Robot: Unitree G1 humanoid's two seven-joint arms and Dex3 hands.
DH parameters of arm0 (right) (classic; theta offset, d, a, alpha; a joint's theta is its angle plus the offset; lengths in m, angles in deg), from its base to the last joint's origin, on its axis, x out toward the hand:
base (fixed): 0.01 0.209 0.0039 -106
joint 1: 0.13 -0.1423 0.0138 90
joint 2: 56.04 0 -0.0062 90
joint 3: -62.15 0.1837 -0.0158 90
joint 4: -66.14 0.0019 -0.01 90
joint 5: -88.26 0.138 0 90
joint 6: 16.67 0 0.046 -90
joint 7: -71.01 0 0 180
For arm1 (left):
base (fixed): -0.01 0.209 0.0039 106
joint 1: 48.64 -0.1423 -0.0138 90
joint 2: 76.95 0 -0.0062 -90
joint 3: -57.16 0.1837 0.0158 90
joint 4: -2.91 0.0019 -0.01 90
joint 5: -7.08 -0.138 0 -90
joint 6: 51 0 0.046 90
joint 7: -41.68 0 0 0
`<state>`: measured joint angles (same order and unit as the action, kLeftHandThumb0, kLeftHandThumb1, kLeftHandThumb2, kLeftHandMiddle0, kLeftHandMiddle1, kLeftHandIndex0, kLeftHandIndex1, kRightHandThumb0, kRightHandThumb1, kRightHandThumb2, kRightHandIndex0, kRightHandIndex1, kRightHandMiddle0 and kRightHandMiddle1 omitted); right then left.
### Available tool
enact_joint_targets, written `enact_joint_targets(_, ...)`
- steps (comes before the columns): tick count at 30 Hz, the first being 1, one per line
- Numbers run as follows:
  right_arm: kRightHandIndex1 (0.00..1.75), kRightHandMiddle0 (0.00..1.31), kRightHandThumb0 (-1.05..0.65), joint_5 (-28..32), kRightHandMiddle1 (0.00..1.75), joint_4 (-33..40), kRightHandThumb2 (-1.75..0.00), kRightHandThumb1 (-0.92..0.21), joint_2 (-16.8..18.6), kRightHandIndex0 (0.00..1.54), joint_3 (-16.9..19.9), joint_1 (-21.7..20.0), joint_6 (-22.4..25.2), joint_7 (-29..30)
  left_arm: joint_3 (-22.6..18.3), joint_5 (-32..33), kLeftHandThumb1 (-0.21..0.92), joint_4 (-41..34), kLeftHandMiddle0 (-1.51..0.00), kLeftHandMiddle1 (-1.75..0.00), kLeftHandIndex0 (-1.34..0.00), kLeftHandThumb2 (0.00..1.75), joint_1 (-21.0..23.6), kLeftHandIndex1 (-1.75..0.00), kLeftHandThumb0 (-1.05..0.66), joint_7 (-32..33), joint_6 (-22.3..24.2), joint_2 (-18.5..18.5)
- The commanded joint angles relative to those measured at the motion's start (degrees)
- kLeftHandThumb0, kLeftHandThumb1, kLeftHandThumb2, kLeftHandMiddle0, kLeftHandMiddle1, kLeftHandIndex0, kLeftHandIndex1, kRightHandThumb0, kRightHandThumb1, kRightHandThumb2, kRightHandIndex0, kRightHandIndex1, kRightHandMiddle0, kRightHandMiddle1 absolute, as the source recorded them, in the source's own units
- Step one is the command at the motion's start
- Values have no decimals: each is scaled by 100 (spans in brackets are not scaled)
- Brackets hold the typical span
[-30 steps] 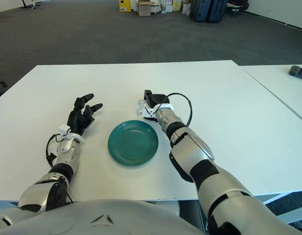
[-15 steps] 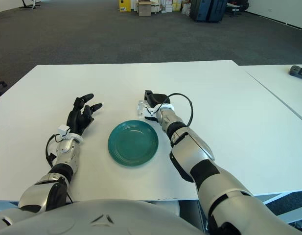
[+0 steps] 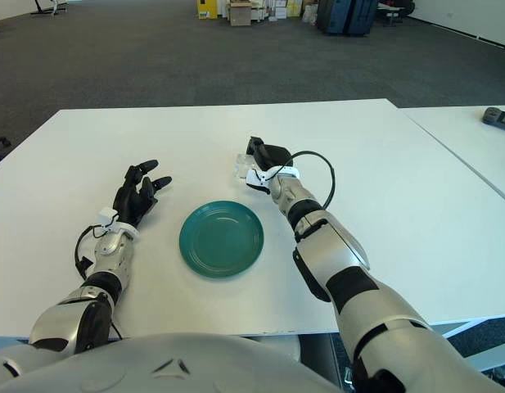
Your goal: Put the bottle into the plate.
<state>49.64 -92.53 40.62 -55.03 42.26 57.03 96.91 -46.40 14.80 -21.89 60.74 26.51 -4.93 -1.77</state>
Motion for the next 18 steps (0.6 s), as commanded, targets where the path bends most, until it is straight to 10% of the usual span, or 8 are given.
enact_joint_targets(1, 171, 56, 0, 26, 175, 720, -159, -7, -142, 80, 63, -24, -388, 307, 36, -90, 92, 337, -43, -60, -8, 86, -243, -104, -77, 152, 149, -18)
enact_joint_targets(18, 166, 63, 0, -60, 175, 3232, -167, 2, -521, 89, 193, 924, -523, -185, 16, -138, 92, 559, -34, -26, 0, 85, -33, -93, -75, 237, 610, -36)
